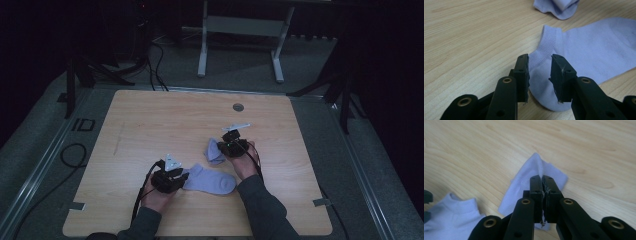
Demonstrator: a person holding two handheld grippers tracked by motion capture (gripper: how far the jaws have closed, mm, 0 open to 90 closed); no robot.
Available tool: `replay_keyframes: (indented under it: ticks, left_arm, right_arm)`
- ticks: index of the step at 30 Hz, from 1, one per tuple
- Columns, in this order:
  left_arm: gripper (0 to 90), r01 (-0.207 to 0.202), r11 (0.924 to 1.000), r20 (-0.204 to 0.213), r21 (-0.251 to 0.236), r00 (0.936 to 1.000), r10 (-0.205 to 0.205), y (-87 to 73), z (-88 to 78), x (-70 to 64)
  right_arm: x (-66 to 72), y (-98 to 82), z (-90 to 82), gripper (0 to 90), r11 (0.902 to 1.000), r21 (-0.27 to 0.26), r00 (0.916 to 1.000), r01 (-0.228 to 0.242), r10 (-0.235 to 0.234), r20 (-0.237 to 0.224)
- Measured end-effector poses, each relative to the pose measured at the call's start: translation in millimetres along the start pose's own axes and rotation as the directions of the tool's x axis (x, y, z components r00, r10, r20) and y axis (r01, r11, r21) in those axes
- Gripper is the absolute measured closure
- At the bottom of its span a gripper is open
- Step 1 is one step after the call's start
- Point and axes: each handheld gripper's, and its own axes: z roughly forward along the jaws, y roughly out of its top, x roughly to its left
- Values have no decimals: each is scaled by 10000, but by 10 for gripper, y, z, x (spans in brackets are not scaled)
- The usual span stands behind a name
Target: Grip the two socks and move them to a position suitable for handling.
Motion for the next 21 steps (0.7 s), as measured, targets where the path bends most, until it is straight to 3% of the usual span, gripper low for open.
replay_keyframes:
  ticks: [10, 21]
  left_arm:
    - [672, -120, 9999, -85, 76, 9999, 120, 2, 6, -11]
    - [672, -85, 9999, -94, 88, 9999, 86, 1, 14, -11]
  right_arm:
    - [-172, 61, -286, 867, 9992, -391, 9995, 21, -8, 316]
    - [-576, -189, -289, 863, 9987, 413, 9948, -309, 267, 982]
